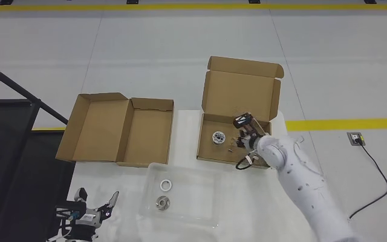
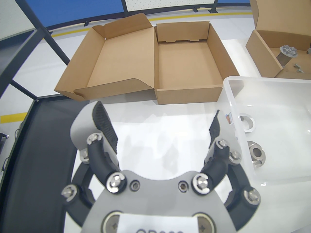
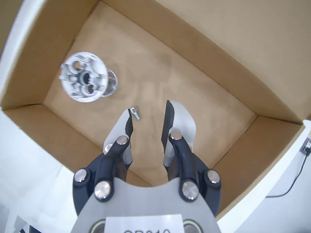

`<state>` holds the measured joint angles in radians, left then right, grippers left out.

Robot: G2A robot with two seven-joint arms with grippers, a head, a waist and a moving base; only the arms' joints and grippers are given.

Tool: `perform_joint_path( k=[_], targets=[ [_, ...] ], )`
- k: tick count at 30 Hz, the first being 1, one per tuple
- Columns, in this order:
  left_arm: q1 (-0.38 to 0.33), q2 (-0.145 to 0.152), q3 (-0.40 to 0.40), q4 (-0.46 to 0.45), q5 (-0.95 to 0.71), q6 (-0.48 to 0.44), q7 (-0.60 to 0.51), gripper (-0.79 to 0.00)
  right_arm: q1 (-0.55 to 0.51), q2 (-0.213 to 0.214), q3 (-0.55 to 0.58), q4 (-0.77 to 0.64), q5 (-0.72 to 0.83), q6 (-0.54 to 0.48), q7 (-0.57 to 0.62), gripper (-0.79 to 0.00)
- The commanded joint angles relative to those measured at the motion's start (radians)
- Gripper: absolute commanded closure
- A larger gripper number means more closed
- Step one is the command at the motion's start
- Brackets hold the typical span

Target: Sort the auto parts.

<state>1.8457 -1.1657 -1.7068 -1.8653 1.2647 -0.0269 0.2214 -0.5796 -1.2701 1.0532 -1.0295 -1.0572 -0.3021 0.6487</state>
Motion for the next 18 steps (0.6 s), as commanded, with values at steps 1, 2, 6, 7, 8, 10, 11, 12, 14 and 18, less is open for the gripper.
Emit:
perform_joint_path(
  k=[1,2,6,7,8,10,11,12,14,18],
  targets=[
    [0.000,0.000,0.000,0.000,0.000,0.000,0.000,-0.785,-0.073,0.018,0.037,-0.145,-0.008,-0.030,0.009,-0.308],
    [0.000,0.000,0.000,0.000,0.000,0.000,0.000,-0.785,-0.115,0.027,0.055,-0.218,-0.010,-0.046,0.014,-0.311],
    [0.000,0.000,0.000,0.000,0.000,0.000,0.000,-0.785,-0.275,0.055,0.111,-0.499,-0.036,-0.100,0.046,-0.345],
    [0.000,0.000,0.000,0.000,0.000,0.000,0.000,-0.785,-0.308,0.060,0.118,-0.559,-0.046,-0.107,0.060,-0.369],
    [0.000,0.000,0.000,0.000,0.000,0.000,0.000,-0.785,-0.336,0.064,0.120,-0.616,-0.052,-0.117,0.072,-0.388],
    [0.000,0.000,0.000,0.000,0.000,0.000,0.000,-0.785,-0.383,0.069,0.120,-0.709,-0.064,-0.129,0.093,-0.523],
    [0.000,0.000,0.000,0.000,0.000,0.000,0.000,-0.785,-0.400,0.071,0.114,-0.748,-0.071,-0.133,0.106,-0.566],
    [0.000,0.000,0.000,0.000,0.000,0.000,0.000,-0.785,-0.412,0.072,0.108,-0.780,-0.078,-0.138,0.117,-0.622],
    [-0.002,0.000,0.001,-0.001,0.003,-0.004,0.000,-0.785,-0.430,0.073,0.088,-0.833,-0.095,-0.138,0.136,-0.763],
    [-0.003,0.006,-0.008,-0.017,0.105,-0.058,-0.002,-0.785,-0.455,0.073,0.053,-0.899,-0.118,-0.149,0.136,-0.785]
  ],
)
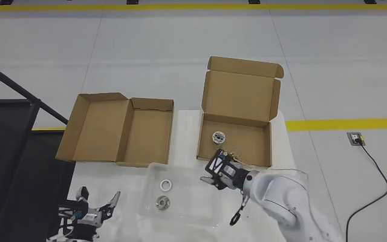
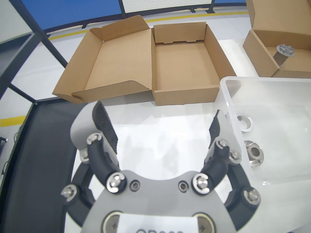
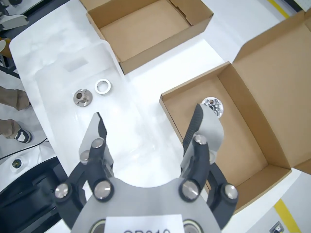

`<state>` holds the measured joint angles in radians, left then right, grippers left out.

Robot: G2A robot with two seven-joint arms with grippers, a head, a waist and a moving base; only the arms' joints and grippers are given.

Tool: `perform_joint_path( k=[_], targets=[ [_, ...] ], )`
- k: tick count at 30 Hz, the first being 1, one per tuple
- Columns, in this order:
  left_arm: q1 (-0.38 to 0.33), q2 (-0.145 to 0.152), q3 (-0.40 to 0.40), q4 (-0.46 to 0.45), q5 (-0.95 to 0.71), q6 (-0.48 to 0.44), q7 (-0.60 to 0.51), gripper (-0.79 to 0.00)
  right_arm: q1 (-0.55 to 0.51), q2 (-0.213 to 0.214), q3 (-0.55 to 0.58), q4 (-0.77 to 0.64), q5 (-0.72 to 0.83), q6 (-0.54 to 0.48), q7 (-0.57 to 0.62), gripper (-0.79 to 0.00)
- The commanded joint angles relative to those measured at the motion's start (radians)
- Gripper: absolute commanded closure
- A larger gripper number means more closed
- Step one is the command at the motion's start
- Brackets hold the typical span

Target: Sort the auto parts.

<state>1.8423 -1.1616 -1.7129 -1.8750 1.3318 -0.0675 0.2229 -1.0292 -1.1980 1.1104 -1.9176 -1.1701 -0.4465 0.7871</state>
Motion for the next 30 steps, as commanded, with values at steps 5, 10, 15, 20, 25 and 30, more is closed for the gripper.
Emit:
perform_joint_path(
  k=[5,10,15,20,25,30],
  targets=[
    [-0.027,0.017,-0.023,-0.099,0.204,-0.132,-0.090,-0.785,-0.063,0.011,-0.008,-0.100,-0.042,-0.083,-0.036,-0.785],
    [-0.083,0.032,-0.008,-0.226,0.369,-0.282,-0.226,-0.785,-0.179,0.032,0.030,-0.227,-0.098,-0.182,-0.087,-0.785],
    [-0.154,0.046,0.046,-0.313,0.516,-0.440,-0.326,-0.785,-0.320,0.052,0.080,-0.357,-0.184,-0.208,-0.109,-0.785],
    [-0.215,0.056,0.103,-0.352,0.620,-0.574,-0.378,-0.785,-0.417,0.065,0.120,-0.432,-0.222,-0.218,-0.108,-0.785],
    [-0.215,0.056,0.103,-0.352,0.620,-0.574,-0.378,-0.785,-0.417,0.065,0.120,-0.432,-0.222,-0.218,-0.108,-0.785],
    [-0.215,0.056,0.103,-0.352,0.620,-0.574,-0.378,-0.785,-0.417,0.065,0.120,-0.432,-0.222,-0.218,-0.108,-0.785]
  ],
)
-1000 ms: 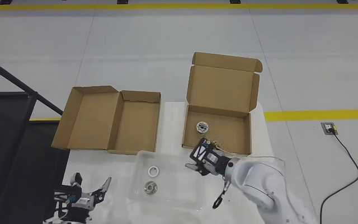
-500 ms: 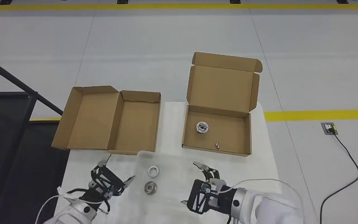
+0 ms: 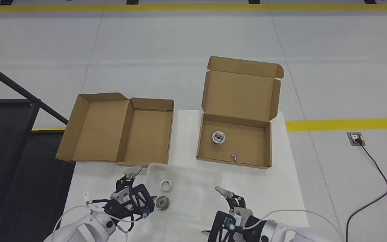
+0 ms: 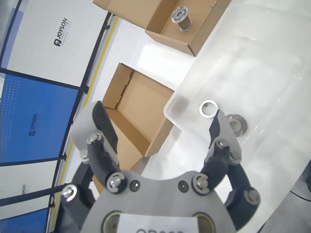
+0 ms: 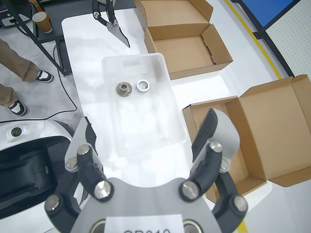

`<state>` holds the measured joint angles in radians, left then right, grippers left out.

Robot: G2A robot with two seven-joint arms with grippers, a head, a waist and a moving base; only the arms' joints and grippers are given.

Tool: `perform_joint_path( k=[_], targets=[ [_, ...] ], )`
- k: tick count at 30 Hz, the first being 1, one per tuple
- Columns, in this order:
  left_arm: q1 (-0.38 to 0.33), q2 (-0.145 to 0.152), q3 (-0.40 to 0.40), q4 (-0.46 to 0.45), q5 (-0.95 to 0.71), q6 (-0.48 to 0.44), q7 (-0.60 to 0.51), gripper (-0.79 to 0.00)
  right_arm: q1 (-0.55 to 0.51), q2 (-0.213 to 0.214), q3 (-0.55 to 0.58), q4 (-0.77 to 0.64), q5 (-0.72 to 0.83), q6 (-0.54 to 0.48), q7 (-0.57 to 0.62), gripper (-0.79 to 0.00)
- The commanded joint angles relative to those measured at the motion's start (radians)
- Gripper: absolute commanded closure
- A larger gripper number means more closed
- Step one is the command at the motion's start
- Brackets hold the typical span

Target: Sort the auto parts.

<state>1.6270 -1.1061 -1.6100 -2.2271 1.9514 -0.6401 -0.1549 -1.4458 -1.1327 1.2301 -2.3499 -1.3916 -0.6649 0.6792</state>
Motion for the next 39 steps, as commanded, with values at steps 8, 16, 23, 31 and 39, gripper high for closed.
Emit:
perform_joint_path(
  k=[8,16,23,31,39],
  targets=[
    [0.000,0.000,0.000,0.000,0.000,-0.001,0.000,-0.785,0.000,0.000,0.000,0.000,0.000,0.000,0.000,-0.785],
    [-0.010,0.002,0.011,0.005,0.014,-0.031,-0.007,-0.785,0.000,0.000,0.000,0.000,0.000,0.000,0.000,-0.785],
    [-0.111,0.019,0.076,-0.002,0.120,-0.244,-0.041,-0.785,0.000,0.000,0.000,0.000,0.000,0.000,0.000,-0.785],
    [-0.215,0.052,0.157,0.054,0.142,-0.372,-0.014,-0.785,0.000,0.000,0.000,0.000,0.000,0.000,0.000,-0.785],
    [-0.326,0.139,0.305,0.175,0.072,-0.372,-0.070,-0.785,0.000,0.000,0.000,0.000,0.000,0.000,0.000,-0.785]
  ],
)
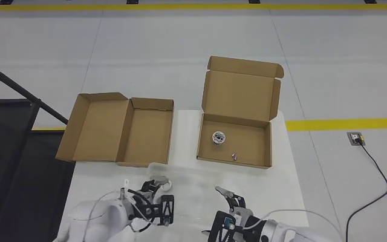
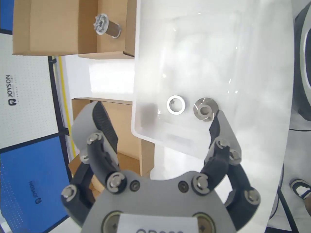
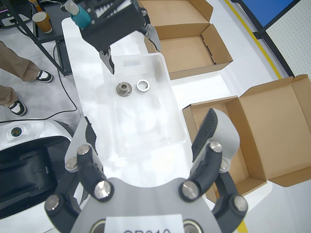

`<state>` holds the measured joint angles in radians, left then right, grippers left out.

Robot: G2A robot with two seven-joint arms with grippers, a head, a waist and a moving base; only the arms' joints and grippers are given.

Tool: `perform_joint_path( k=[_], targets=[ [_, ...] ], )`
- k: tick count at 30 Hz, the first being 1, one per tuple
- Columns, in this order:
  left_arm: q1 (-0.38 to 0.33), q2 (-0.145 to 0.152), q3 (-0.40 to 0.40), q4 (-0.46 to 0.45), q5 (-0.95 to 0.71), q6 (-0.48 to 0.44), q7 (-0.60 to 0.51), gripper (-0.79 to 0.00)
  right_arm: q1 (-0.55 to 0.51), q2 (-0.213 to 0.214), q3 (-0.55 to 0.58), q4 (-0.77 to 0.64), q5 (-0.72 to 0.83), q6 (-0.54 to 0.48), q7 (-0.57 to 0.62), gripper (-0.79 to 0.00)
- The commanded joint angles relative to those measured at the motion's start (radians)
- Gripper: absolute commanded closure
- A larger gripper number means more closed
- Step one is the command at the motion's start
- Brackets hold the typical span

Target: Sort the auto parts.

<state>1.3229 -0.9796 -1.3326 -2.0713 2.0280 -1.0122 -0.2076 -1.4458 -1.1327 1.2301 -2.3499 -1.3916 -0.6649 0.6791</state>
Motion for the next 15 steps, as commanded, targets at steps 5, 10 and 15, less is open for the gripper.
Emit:
perform_joint_path(
  k=[5,10,15],
  targets=[
    [-0.125,0.048,0.105,0.104,-0.104,0.000,-0.075,-0.785,0.000,0.000,0.000,0.000,0.000,0.000,0.000,-0.785],
    [-0.125,0.048,0.105,0.104,-0.104,0.000,-0.075,-0.785,0.000,0.000,0.000,0.000,0.000,0.000,0.000,-0.785],
    [-0.114,0.051,0.119,0.120,-0.098,0.000,-0.062,-0.785,0.000,0.000,0.000,0.000,0.000,0.000,0.000,-0.785]
  ],
)
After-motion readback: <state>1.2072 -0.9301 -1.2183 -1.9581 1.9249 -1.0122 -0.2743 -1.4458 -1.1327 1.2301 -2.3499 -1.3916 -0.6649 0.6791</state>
